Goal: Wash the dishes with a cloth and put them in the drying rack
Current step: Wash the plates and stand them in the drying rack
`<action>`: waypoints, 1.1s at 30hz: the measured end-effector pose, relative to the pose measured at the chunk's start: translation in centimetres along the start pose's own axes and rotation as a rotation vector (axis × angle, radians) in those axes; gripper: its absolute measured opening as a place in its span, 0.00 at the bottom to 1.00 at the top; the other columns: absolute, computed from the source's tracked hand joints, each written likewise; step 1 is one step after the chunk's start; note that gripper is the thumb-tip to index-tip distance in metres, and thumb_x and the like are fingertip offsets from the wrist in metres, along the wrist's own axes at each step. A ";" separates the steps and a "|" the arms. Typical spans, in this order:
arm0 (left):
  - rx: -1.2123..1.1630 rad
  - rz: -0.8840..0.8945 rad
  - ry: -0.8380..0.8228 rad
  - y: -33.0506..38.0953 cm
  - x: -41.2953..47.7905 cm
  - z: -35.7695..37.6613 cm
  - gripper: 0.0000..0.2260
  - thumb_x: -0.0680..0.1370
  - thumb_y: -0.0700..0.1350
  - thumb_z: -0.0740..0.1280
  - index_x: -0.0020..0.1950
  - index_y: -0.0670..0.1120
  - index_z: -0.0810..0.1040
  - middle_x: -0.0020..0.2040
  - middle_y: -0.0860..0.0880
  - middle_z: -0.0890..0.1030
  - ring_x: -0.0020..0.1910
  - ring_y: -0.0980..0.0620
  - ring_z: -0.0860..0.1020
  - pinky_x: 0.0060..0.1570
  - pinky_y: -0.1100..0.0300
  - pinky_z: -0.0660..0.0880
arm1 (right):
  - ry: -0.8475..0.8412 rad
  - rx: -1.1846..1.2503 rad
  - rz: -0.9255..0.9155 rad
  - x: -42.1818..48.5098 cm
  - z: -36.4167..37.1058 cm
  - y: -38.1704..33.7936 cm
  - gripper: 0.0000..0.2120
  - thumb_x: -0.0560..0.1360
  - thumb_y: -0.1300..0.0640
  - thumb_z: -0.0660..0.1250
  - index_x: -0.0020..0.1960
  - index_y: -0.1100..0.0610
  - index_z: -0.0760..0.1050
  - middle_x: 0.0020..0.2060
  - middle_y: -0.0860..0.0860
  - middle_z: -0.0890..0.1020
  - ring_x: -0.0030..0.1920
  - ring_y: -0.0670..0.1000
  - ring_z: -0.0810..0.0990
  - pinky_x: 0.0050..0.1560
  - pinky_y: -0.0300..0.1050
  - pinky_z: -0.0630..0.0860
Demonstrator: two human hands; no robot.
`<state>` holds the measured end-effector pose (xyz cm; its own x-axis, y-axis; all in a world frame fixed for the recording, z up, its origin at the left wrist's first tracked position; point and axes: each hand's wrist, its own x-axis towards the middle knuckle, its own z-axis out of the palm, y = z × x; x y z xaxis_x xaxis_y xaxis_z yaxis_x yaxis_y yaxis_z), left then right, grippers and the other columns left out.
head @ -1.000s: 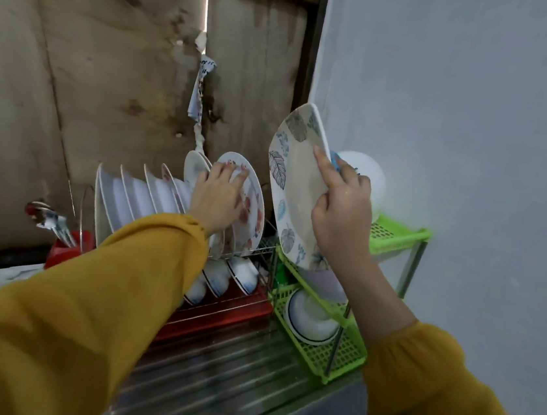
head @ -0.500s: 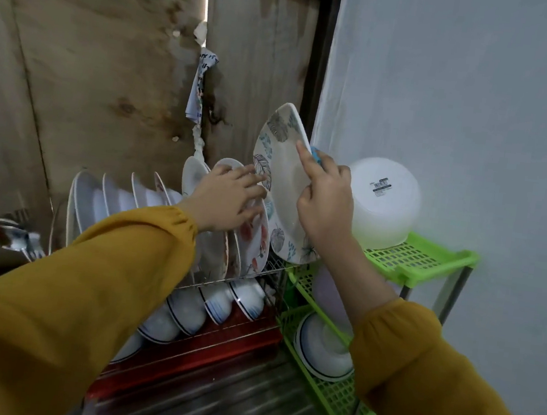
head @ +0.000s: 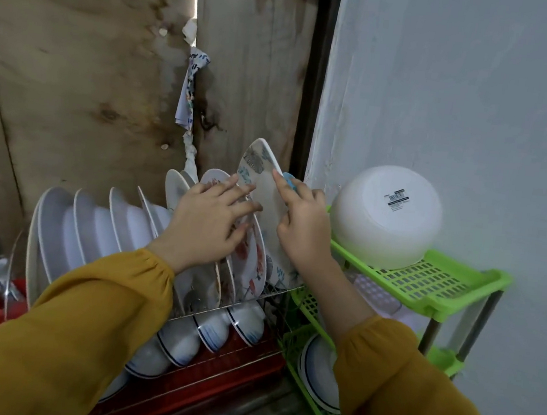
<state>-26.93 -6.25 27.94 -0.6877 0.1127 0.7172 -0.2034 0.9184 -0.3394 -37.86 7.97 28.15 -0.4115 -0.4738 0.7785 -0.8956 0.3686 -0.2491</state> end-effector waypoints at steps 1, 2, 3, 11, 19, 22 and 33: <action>0.003 0.002 -0.007 0.0 0.0 0.0 0.17 0.77 0.53 0.56 0.59 0.55 0.81 0.66 0.49 0.78 0.66 0.46 0.76 0.50 0.54 0.71 | 0.010 0.009 -0.012 -0.2 0.4 0.1 0.35 0.71 0.72 0.61 0.75 0.51 0.65 0.68 0.55 0.74 0.55 0.62 0.71 0.46 0.55 0.76; 0.005 0.005 -0.012 0.0 0.0 0.0 0.18 0.76 0.53 0.56 0.60 0.55 0.80 0.66 0.49 0.78 0.66 0.46 0.76 0.49 0.54 0.71 | 0.032 0.017 -0.031 -0.3 0.8 0.3 0.36 0.69 0.73 0.62 0.74 0.52 0.67 0.67 0.56 0.75 0.53 0.63 0.72 0.44 0.54 0.77; 0.008 0.007 -0.014 0.0 0.0 0.0 0.18 0.76 0.53 0.56 0.61 0.55 0.80 0.67 0.48 0.77 0.66 0.45 0.76 0.48 0.54 0.71 | 0.064 0.025 -0.050 -0.5 1.3 0.5 0.36 0.67 0.73 0.62 0.73 0.53 0.69 0.65 0.57 0.77 0.51 0.63 0.73 0.42 0.53 0.77; 0.028 -0.021 -0.070 0.2 -0.2 -0.6 0.23 0.75 0.52 0.54 0.67 0.53 0.76 0.69 0.46 0.75 0.65 0.45 0.77 0.46 0.54 0.72 | 0.254 0.065 -0.117 -1.8 2.7 0.9 0.31 0.68 0.67 0.53 0.69 0.55 0.75 0.58 0.56 0.81 0.46 0.61 0.75 0.40 0.49 0.76; 0.066 -0.226 -0.087 0.5 -0.4 -0.2 0.30 0.75 0.55 0.54 0.71 0.38 0.71 0.71 0.38 0.71 0.71 0.41 0.69 0.70 0.44 0.58 | 0.219 0.037 -0.092 -2.0 2.7 1.0 0.34 0.68 0.68 0.55 0.72 0.50 0.71 0.60 0.55 0.79 0.48 0.60 0.74 0.41 0.50 0.76; -0.068 -0.379 -0.015 1.4 -0.8 -0.4 0.30 0.77 0.57 0.52 0.74 0.40 0.66 0.74 0.37 0.65 0.75 0.38 0.60 0.73 0.43 0.54 | 0.156 0.003 -0.079 -2.6 2.5 1.2 0.39 0.67 0.73 0.63 0.75 0.49 0.65 0.62 0.56 0.78 0.50 0.60 0.74 0.43 0.50 0.76; -0.169 -0.675 -0.040 2.0 -2.5 -2.1 0.30 0.83 0.56 0.53 0.78 0.38 0.54 0.79 0.36 0.51 0.78 0.39 0.49 0.76 0.46 0.47 | -0.182 -0.077 -0.008 -1.6 0.4 0.6 0.38 0.79 0.64 0.58 0.78 0.38 0.44 0.70 0.53 0.67 0.59 0.59 0.68 0.50 0.52 0.74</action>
<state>-24.15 -3.93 26.79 -0.4745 -0.5145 0.7142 -0.4864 0.8295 0.2744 -37.78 8.65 26.50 -0.4344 -0.6110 0.6618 -0.8862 0.4211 -0.1929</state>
